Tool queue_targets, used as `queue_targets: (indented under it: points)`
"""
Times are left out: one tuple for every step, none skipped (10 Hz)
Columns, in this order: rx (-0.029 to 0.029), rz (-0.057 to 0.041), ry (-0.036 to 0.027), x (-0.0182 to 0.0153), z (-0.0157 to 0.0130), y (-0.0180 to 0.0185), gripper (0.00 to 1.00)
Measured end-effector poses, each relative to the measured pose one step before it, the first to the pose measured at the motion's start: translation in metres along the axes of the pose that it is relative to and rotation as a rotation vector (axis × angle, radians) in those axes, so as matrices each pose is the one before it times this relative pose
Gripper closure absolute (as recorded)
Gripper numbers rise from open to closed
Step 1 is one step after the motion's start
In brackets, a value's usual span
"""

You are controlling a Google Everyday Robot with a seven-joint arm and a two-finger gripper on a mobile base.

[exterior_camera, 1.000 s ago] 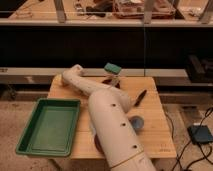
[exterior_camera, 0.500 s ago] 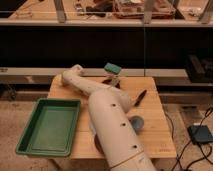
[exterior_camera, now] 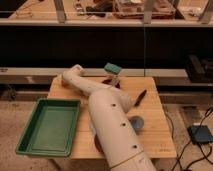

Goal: Place apple in purple bowl

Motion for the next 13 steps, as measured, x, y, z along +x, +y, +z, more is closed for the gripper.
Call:
queue_targets:
  points:
    - [-0.00023, 0.00031, -0.00085, -0.00075, 0.00045, 0.00033, 0.62]
    - [0.00011, 0.00006, -0.00019, -0.00024, 0.00019, -0.00001, 0.75]
    - [0.00006, 0.00003, -0.00017, -0.00012, 0.00006, -0.00005, 0.84]
    - [0.0, 0.00012, 0.00018, 0.00011, -0.00006, 0.00006, 0.92]
    - [-0.00008, 0.00006, 0.00011, 0.00008, -0.00005, 0.0001, 0.99]
    - [0.00021, 0.00001, 0.00017, 0.00011, -0.00003, -0.00019, 1.0]
    - [0.00014, 0.00009, 0.0, 0.00001, -0.00001, -0.00008, 1.0]
    - [0.00125, 0.00185, 0.0007, 0.00034, -0.00005, -0.00086, 1.0]
    - [-0.00008, -0.0001, 0.00019, 0.00007, -0.00004, 0.00014, 1.0]
    - [-0.00008, -0.00034, 0.0, 0.00004, -0.00003, -0.00003, 1.0]
    - [-0.00003, -0.0004, -0.00003, -0.00001, 0.0, 0.00004, 1.0]
    - [-0.00012, -0.00037, -0.00009, -0.00006, 0.00002, 0.00005, 1.0]
    - [-0.0003, -0.00019, 0.00006, 0.00005, -0.00003, 0.00018, 1.0]
